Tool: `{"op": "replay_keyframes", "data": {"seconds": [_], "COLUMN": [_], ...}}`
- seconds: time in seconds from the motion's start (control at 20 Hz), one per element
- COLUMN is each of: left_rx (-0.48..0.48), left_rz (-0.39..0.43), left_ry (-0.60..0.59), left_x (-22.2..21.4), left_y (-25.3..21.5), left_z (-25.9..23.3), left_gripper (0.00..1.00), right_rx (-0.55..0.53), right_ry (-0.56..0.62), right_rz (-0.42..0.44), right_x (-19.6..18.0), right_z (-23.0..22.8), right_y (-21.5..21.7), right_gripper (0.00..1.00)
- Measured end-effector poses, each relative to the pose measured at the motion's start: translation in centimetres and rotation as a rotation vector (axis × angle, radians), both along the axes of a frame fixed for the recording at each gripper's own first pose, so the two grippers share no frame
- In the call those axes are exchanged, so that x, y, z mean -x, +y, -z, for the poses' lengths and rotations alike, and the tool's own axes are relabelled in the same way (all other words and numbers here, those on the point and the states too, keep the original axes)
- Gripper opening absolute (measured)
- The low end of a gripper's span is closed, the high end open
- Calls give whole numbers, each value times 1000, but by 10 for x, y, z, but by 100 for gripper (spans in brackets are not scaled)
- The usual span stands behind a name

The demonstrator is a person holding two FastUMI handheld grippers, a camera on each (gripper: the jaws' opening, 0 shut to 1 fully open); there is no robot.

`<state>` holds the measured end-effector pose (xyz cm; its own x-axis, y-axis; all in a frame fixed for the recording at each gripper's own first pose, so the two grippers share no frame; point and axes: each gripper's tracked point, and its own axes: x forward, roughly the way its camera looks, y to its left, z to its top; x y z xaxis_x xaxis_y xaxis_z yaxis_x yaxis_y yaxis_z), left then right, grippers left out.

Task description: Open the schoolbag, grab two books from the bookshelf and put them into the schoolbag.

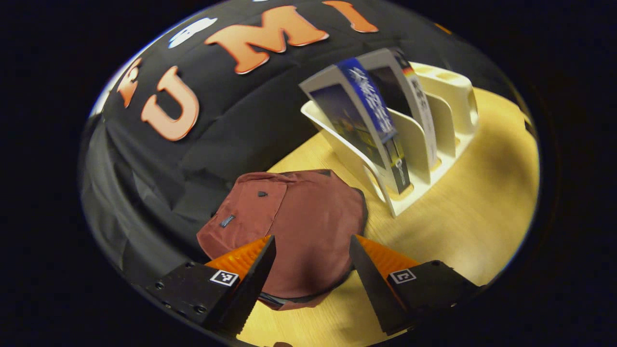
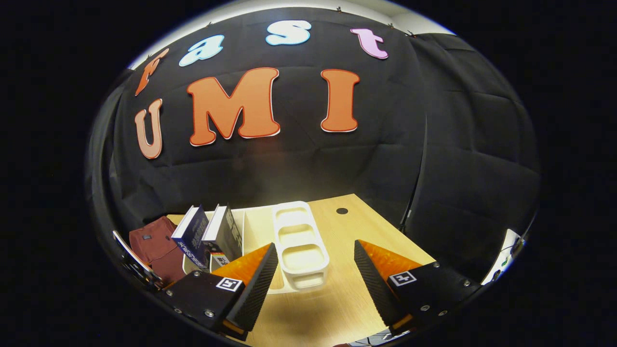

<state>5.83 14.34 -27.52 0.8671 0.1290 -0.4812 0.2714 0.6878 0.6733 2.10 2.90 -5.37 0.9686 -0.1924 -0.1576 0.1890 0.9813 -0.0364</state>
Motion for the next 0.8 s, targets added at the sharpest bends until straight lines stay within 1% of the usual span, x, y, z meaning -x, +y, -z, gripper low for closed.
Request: {"op": "replay_keyframes", "data": {"seconds": [0.05, 0.1, 0.2, 0.35, 0.4, 0.45, 0.55, 0.65, 0.7, 0.75, 0.8], "left_rx": [-24, -27, 1, -48, -66, -79, -67, -43, -48, -56, -61], "left_rz": [6, -8, -47, -70, -72, -80, -87, -87, -81, -82, -83], "left_ry": [21, 53, 125, 133, 139, 163, 200, 221, 225, 228, 233], "left_x": [-2, -3, 1, -6, -11, -11, -10, -10, -9, -9, -9], "left_y": [-1, 0, 2, 11, 16, 20, 24, 21, 19, 18, 18], "left_z": [10, 20, 34, 28, 33, 34, 39, 41, 41, 41, 42], "left_gripper": [97, 98, 97, 98, 98, 97, 96, 89, 72, 61, 57], "right_rx": [5, 6, -7, -18, -23, -33, -44, -30, -24, -20, -19], "right_ry": [8, 18, 34, 49, 57, 65, 76, 77, 81, 82, 77], "right_rz": [7, 13, 23, 40, 42, 40, 29, 19, 12, 2, -8], "right_x": [1, 2, 5, 6, 5, 4, 1, -2, -3, -3, -4], "right_z": [3, 6, 10, 16, 19, 22, 25, 25, 24, 23, 21], "right_y": [-6, -12, -22, -35, -37, -38, -35, -32, -30, -27, -25], "right_gripper": [94, 95, 94, 94, 94, 94, 94, 94, 94, 95, 95]}}
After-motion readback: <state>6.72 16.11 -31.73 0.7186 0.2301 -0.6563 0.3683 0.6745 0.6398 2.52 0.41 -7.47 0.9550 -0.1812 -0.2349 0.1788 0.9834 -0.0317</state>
